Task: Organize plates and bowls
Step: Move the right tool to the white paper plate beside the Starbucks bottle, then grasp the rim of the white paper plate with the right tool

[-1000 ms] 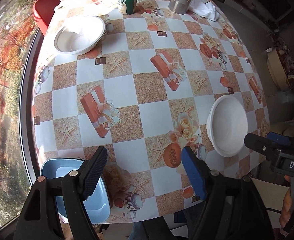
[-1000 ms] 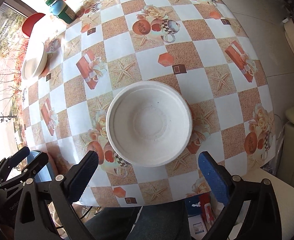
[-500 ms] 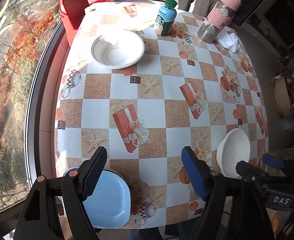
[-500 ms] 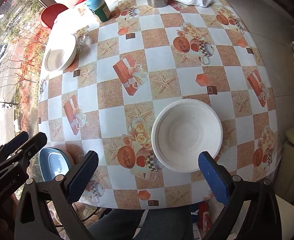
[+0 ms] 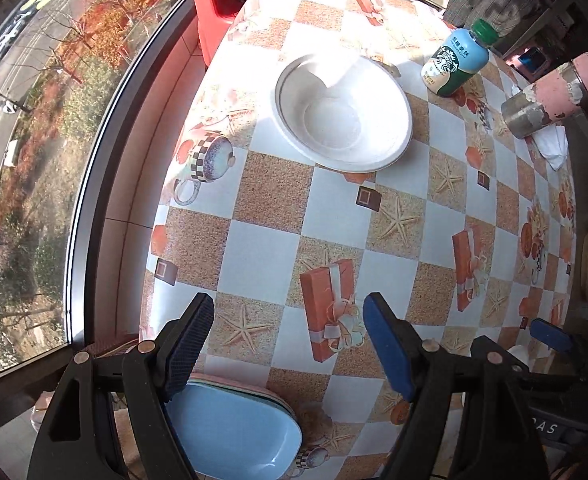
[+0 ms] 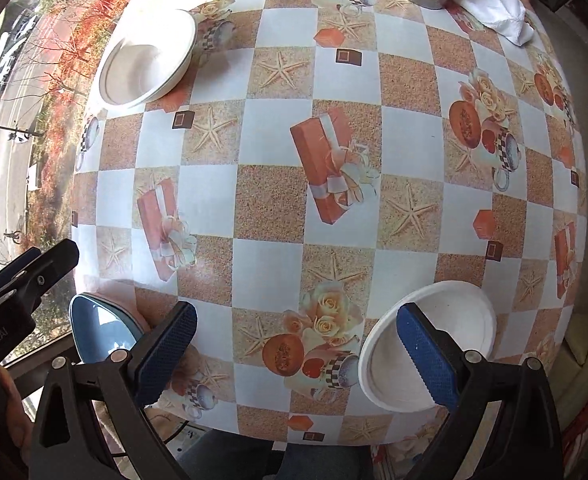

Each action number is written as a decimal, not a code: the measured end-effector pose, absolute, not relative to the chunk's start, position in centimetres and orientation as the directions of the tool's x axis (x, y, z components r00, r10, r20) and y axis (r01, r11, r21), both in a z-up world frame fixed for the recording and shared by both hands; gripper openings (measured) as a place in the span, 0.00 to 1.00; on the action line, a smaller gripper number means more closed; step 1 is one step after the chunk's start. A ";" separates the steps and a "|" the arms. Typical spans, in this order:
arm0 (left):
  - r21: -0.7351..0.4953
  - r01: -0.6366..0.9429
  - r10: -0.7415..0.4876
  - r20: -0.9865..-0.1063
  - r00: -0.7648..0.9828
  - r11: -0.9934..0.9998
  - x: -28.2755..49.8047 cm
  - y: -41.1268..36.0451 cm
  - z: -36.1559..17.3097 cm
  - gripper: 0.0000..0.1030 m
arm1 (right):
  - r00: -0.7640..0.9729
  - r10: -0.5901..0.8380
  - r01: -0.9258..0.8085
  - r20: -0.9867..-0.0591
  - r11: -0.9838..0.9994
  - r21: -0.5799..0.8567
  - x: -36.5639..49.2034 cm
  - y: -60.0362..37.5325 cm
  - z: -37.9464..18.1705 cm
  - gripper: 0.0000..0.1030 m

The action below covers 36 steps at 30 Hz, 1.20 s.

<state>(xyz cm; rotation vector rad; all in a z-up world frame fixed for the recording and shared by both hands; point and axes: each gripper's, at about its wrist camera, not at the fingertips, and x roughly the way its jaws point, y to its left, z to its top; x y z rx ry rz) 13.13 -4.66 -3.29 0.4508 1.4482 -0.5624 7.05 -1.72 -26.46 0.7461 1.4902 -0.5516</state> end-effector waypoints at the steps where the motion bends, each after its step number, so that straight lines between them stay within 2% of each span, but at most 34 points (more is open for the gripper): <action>1: -0.042 0.588 -0.085 -0.995 0.046 0.808 14.3 -5.1 -3.6 0.78 | 0.024 0.109 0.724 -0.994 0.684 0.093 8.1 -2.4 -26.6 0.98; 7: -0.022 0.499 -0.072 -0.994 0.081 0.866 19.8 -7.7 -5.3 0.78 | 0.037 0.081 0.683 -0.996 0.726 0.084 14.9 -6.4 -27.8 0.98; 15: 0.110 0.538 0.012 -0.983 0.182 0.836 23.1 -11.4 -8.1 0.78 | 0.122 0.073 0.706 -0.990 0.695 0.138 21.0 -10.2 -30.2 0.98; 23: 0.155 0.574 0.051 -0.980 0.193 0.804 24.2 -13.6 -11.1 0.77 | 0.174 0.083 0.731 -0.981 0.657 0.185 23.8 -11.5 -32.9 0.98; 24: 0.152 0.575 0.054 -0.981 0.184 0.804 24.4 -13.7 -11.5 0.75 | 0.180 0.086 0.727 -0.980 0.659 0.191 24.1 -11.5 -33.1 0.98; 25: 0.131 0.577 0.043 -0.986 0.163 0.806 24.5 -13.8 -11.8 0.67 | 0.186 0.090 0.721 -0.978 0.664 0.198 24.4 -11.4 -33.2 0.98; 26: 0.096 0.574 0.022 -0.991 0.134 0.813 24.6 -13.8 -12.1 0.62 | 0.193 0.091 0.713 -0.977 0.671 0.203 24.7 -11.4 -33.3 0.93; 28: 0.036 0.563 -0.023 -0.995 0.097 0.826 24.6 -14.0 -12.2 0.44 | 0.201 0.105 0.696 -0.974 0.685 0.217 25.2 -10.8 -33.6 0.74; 30: 0.016 0.582 -0.041 -0.996 0.084 0.813 24.2 -14.4 -12.0 0.32 | 0.203 0.118 0.686 -0.972 0.691 0.227 25.6 -10.5 -33.9 0.55; 31: 0.029 0.597 -0.031 -0.995 0.090 0.801 23.6 -15.0 -12.0 0.32 | 0.215 0.126 0.675 -0.969 0.698 0.240 25.9 -10.2 -33.8 0.47; 32: 0.038 0.610 -0.026 -0.995 0.096 0.792 23.4 -15.0 -11.8 0.32 | 0.235 0.154 0.658 -0.960 0.702 0.273 26.1 -10.0 -33.8 0.29; 33: 0.039 0.618 -0.020 -0.996 0.089 0.785 23.1 -15.0 -11.8 0.32 | 0.244 0.202 0.646 -0.948 0.695 0.315 26.5 -9.7 -34.0 0.15; 36: 0.038 0.639 -0.008 -0.998 0.069 0.768 21.2 -14.5 -11.9 0.32 | 0.230 0.247 0.671 -0.941 0.660 0.337 26.1 -9.5 -34.5 0.15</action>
